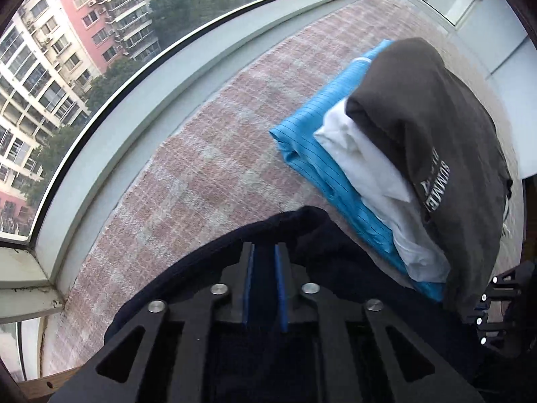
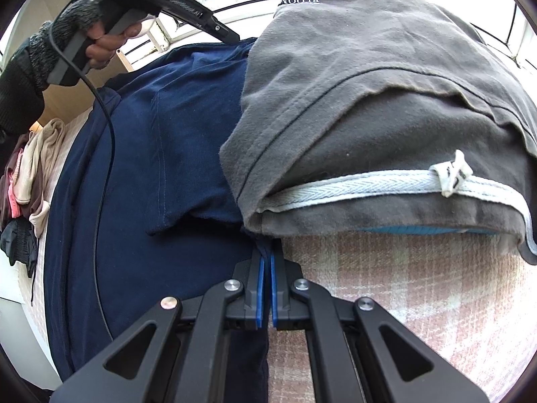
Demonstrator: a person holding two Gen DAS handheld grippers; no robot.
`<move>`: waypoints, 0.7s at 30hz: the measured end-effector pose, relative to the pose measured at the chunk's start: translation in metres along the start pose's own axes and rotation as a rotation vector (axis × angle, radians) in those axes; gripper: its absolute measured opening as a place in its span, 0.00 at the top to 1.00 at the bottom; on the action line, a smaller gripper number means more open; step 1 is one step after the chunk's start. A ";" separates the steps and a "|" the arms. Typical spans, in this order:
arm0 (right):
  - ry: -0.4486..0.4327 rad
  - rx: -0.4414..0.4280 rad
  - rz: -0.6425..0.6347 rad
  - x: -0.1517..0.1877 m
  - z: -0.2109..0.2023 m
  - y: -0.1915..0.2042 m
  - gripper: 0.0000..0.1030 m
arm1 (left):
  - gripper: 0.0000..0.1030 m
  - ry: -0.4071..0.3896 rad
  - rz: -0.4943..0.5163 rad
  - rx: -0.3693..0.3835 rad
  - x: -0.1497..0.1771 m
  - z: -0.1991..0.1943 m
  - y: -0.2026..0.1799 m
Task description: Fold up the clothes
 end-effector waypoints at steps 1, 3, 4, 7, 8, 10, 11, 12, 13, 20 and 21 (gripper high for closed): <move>-0.001 0.005 -0.002 0.000 0.000 0.001 0.98 | 0.65 0.009 0.010 -0.003 -0.004 0.001 -0.020; -0.001 0.016 -0.009 0.000 0.000 0.002 0.98 | 0.62 0.026 0.025 -0.002 -0.019 -0.003 -0.035; 0.000 0.017 -0.011 0.000 0.000 0.002 0.98 | 0.63 0.031 0.028 -0.001 -0.022 0.000 -0.039; 0.003 0.005 -0.003 -0.001 0.000 0.000 0.98 | 0.64 0.041 0.050 -0.006 -0.029 0.008 -0.055; 0.003 0.006 -0.004 -0.001 0.000 0.001 0.98 | 0.65 0.041 0.053 -0.006 -0.031 0.009 -0.060; 0.001 0.010 -0.007 -0.001 0.000 0.001 0.98 | 0.79 0.036 0.064 0.007 -0.016 0.011 -0.061; 0.001 0.012 -0.009 -0.001 0.000 0.001 0.98 | 0.86 0.041 0.067 0.026 -0.016 0.012 -0.057; 0.001 0.012 -0.009 -0.001 0.000 0.001 0.98 | 0.97 0.046 0.070 0.046 -0.016 0.013 -0.052; 0.001 0.011 -0.009 -0.002 0.001 0.001 0.98 | 0.98 0.047 0.077 0.039 -0.017 0.013 -0.055; 0.001 0.015 -0.017 -0.002 0.000 0.001 0.98 | 0.99 0.013 0.023 -0.013 -0.021 0.019 -0.036; 0.001 0.014 -0.016 -0.002 0.001 0.001 0.98 | 0.98 0.009 0.006 0.003 -0.025 0.018 -0.036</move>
Point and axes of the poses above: each gripper's, at about its wrist camera, not at the fingertips, and z roughly the way its jaws point, y to its left, x to its underside, the point moved 5 cm from there along z, roughly the way its jaws point, and after that the axes turned 9 degrees about y, right-handed, at the moved point
